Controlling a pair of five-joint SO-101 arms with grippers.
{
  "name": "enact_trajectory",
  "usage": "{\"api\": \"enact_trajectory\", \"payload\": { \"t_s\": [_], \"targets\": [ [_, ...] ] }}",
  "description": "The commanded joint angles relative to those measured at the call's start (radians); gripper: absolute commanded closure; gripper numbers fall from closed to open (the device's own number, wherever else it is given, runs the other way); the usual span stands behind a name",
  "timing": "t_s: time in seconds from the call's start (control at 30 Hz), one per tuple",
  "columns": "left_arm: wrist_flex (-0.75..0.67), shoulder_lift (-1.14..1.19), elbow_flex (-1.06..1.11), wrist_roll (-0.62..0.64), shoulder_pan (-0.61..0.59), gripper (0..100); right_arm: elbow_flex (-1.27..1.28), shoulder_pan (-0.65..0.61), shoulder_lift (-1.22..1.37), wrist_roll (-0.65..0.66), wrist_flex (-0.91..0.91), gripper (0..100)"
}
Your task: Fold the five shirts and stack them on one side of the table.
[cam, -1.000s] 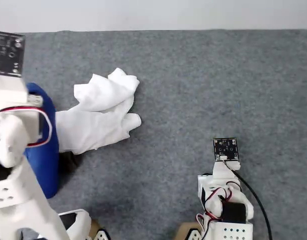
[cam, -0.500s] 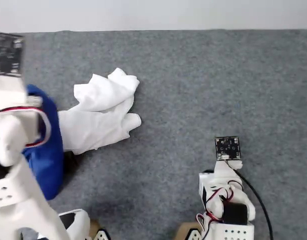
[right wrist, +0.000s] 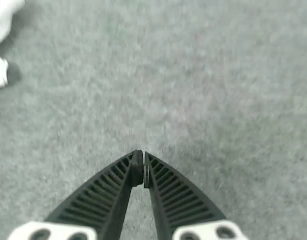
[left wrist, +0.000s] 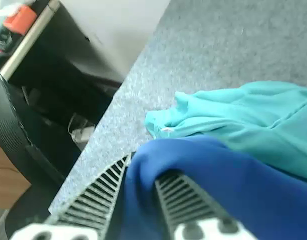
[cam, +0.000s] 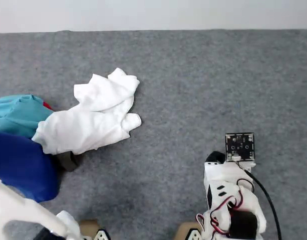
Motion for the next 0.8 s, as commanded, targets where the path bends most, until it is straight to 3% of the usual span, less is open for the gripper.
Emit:
{"api": "enact_trajectory", "payload": {
  "t_s": [0.0,0.23,0.57,0.67,0.77],
  "targets": [
    [-0.005,0.02,-0.005,-0.008,-0.011,86,-0.097,0.007,0.004,0.009,-0.002,99.0],
    [-0.005,0.026,-0.005,-0.02,-0.011,74,-0.114,0.007,0.008,0.011,0.008,99.0],
    [-0.02,0.026,-0.004,-0.075,-0.012,73,-0.114,0.007,0.002,0.011,0.008,99.0],
    [0.052,0.032,0.096,-0.077,-0.003,73,-0.109,0.004,0.002,0.009,0.008,99.0],
    [-0.028,0.032,0.254,-0.066,-0.052,73,-0.109,0.004,0.005,0.011,0.01,99.0]
  ]
}}
